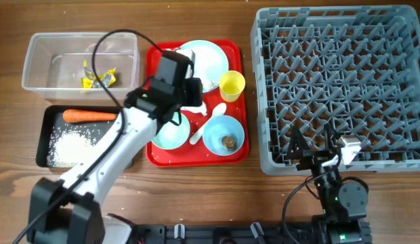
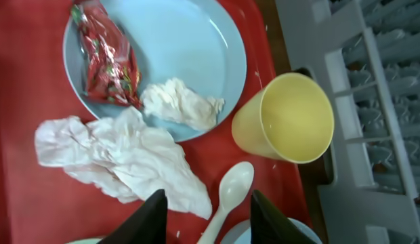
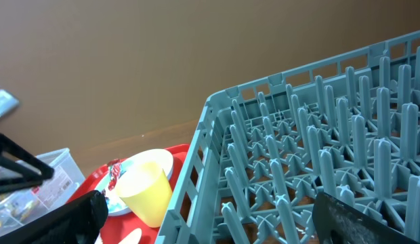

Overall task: Sort waste into correct bins and load items into the dishwasher rack
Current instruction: 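Raise the left gripper out of the clear bin, then move the left gripper right over the tissues on the red tray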

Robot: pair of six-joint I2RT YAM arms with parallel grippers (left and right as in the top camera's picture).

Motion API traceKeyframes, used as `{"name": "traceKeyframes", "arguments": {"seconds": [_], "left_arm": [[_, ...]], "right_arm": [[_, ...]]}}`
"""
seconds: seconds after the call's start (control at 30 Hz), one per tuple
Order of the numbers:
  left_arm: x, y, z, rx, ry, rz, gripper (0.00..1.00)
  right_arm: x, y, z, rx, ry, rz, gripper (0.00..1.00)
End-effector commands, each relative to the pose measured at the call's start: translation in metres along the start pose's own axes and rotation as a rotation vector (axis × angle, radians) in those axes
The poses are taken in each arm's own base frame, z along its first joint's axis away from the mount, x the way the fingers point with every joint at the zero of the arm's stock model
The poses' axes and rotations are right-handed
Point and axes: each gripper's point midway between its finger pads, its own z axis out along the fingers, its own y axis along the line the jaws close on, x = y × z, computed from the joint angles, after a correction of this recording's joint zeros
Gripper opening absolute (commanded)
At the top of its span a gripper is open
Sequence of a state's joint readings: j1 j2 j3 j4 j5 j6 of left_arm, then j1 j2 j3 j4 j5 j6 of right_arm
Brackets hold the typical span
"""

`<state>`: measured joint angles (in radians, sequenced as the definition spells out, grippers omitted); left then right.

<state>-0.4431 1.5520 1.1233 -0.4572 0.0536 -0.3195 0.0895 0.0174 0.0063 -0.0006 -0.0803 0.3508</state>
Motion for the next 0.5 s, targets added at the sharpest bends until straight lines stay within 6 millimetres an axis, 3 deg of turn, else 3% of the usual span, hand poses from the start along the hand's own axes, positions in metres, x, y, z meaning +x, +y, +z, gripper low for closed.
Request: {"name": "traceKeyframes", "arguments": {"seconds": [0.0, 0.07, 0.1, 0.27, 0.47], "left_arm": [[0.002, -0.004, 0.003, 0.005, 0.014, 0.004, 0.43], [0.002, -0.008, 0.002, 0.029, 0.017, 0.003, 0.61], [0.002, -0.01, 0.002, 0.04, 0.016, -0.005, 0.63], [-0.001, -0.005, -0.002, 0.01, 0.039, -0.168, 0.63], [-0.023, -0.006, -0.019, -0.068, 0.08, -0.177, 0.65]], "right_arm": [[-0.002, -0.001, 0.0, 0.006, -0.012, -0.008, 1.0], [-0.002, -0.001, 0.0, 0.006, -0.012, -0.008, 1.0], [-0.002, -0.001, 0.0, 0.006, -0.012, -0.008, 1.0], [-0.002, -0.001, 0.0, 0.006, -0.012, -0.008, 1.0], [-0.002, -0.001, 0.0, 0.006, -0.012, -0.008, 1.0]]}}
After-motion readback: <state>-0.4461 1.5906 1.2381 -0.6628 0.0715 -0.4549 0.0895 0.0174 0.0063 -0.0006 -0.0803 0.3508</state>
